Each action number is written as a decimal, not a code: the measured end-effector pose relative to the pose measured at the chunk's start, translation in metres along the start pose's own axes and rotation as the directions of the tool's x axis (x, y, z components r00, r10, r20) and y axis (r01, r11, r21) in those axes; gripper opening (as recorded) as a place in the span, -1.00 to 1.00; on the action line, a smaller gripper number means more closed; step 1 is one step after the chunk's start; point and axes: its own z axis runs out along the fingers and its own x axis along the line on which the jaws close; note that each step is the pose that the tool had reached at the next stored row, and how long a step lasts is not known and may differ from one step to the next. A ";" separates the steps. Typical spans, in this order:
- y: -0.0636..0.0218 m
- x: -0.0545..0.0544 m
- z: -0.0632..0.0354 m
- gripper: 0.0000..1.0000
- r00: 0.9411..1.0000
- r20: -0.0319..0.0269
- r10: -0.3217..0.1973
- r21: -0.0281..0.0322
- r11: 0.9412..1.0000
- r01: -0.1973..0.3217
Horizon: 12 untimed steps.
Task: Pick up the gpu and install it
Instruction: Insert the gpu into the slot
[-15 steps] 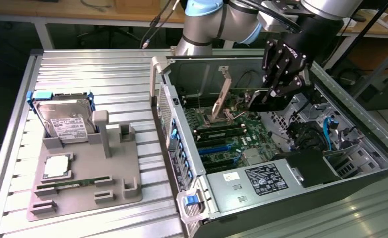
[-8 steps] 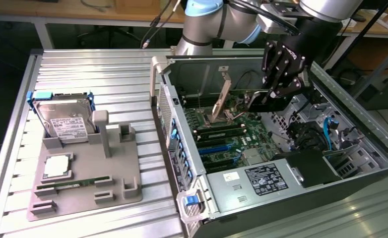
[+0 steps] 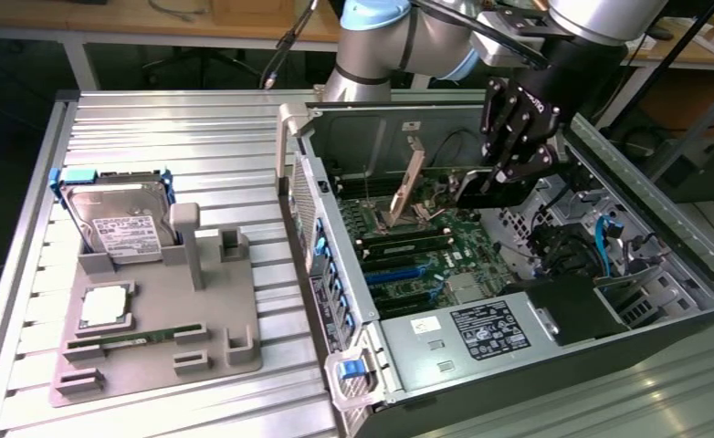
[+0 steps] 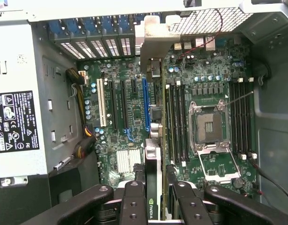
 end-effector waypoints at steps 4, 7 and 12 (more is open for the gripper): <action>0.0000 0.000 0.0006 -0.46 1.000 0.000 0.000 0.000 1.000 0.000; 0.0000 0.000 0.0009 -0.46 1.000 0.000 0.003 0.000 1.000 -0.003; -0.0001 0.000 0.0019 -0.46 1.000 0.000 0.011 0.000 1.000 -0.011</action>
